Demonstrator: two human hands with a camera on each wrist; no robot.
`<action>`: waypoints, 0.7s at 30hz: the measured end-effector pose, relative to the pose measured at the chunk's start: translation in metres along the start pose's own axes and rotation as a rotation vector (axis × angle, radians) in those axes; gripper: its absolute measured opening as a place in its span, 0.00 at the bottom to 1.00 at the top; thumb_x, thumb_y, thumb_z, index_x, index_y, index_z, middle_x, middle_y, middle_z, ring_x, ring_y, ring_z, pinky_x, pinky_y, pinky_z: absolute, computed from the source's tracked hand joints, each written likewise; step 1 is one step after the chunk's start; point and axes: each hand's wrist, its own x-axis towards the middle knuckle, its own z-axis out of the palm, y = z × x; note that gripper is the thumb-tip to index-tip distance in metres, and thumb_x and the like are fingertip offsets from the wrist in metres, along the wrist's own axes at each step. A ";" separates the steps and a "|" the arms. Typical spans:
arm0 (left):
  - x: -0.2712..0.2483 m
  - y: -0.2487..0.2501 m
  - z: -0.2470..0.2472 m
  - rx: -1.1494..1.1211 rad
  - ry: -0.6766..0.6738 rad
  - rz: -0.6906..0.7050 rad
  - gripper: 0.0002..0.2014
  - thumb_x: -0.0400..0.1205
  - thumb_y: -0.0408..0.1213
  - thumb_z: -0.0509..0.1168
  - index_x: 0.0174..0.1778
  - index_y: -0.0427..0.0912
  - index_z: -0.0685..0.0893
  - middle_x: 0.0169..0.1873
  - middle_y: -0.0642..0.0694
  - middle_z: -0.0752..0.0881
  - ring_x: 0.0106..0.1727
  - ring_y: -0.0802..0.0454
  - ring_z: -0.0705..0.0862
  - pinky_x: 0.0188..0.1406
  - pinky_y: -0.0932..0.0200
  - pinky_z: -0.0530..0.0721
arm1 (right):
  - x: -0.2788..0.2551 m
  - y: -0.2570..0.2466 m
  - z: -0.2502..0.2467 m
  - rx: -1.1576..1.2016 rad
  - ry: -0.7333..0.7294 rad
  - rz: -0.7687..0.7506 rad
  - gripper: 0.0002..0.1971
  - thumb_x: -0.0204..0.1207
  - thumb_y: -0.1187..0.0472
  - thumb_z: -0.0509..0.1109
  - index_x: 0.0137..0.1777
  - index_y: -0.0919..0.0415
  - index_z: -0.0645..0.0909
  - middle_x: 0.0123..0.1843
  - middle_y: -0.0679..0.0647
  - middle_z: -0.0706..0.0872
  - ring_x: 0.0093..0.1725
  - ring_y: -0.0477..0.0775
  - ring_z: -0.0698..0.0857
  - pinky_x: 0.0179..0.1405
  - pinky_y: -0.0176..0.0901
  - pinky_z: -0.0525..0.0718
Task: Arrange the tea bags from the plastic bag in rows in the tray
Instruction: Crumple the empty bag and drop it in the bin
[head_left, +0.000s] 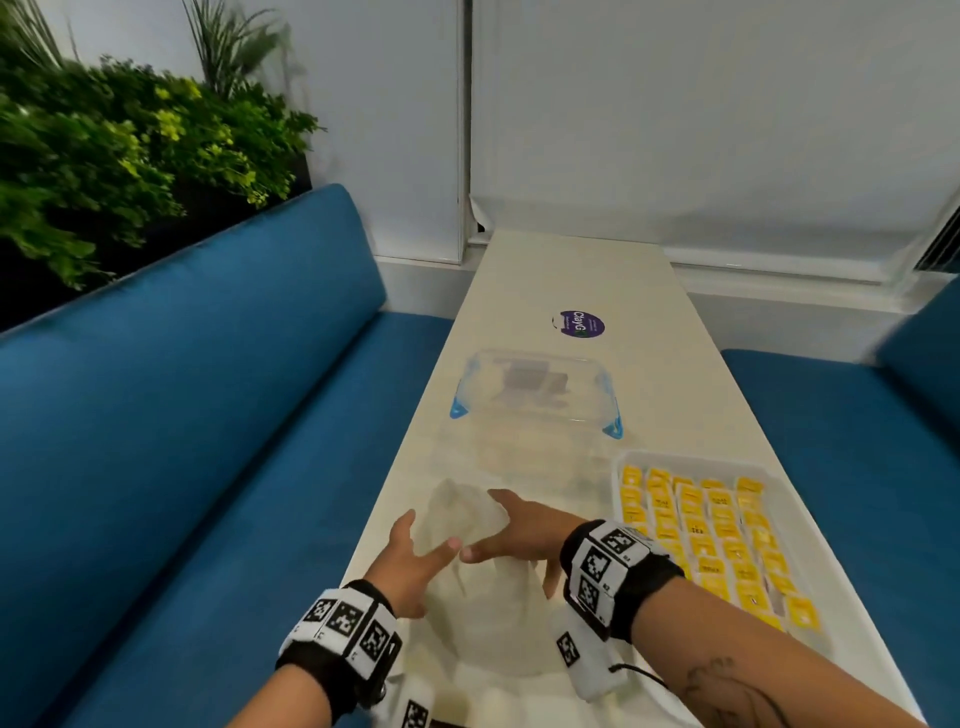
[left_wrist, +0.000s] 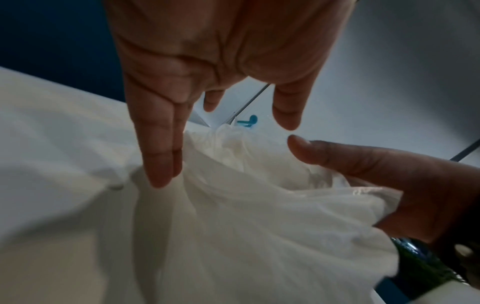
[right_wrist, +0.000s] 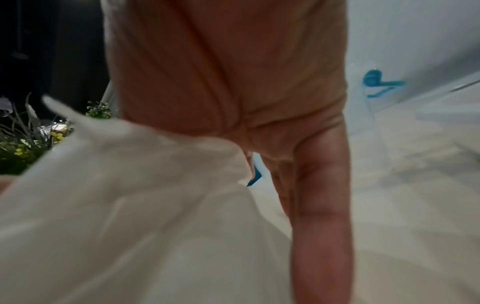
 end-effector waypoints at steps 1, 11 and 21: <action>-0.001 0.000 0.000 -0.004 -0.018 0.001 0.43 0.77 0.51 0.67 0.82 0.55 0.45 0.80 0.42 0.58 0.75 0.37 0.68 0.55 0.45 0.83 | 0.002 0.000 0.003 0.012 0.002 -0.003 0.50 0.65 0.45 0.78 0.81 0.44 0.50 0.73 0.51 0.74 0.61 0.59 0.81 0.31 0.46 0.85; -0.009 0.042 0.024 -0.306 -0.057 0.119 0.51 0.74 0.47 0.71 0.81 0.56 0.39 0.75 0.43 0.67 0.67 0.41 0.75 0.62 0.40 0.79 | -0.016 0.001 -0.004 0.093 0.376 -0.410 0.36 0.70 0.71 0.66 0.77 0.50 0.60 0.66 0.57 0.78 0.57 0.54 0.80 0.45 0.35 0.78; -0.053 0.152 0.118 -0.508 -0.256 0.384 0.11 0.82 0.42 0.62 0.57 0.43 0.79 0.39 0.47 0.89 0.37 0.52 0.87 0.34 0.54 0.85 | -0.105 0.040 -0.078 -0.045 0.839 -0.591 0.30 0.75 0.59 0.68 0.77 0.53 0.65 0.65 0.57 0.80 0.64 0.57 0.78 0.59 0.48 0.77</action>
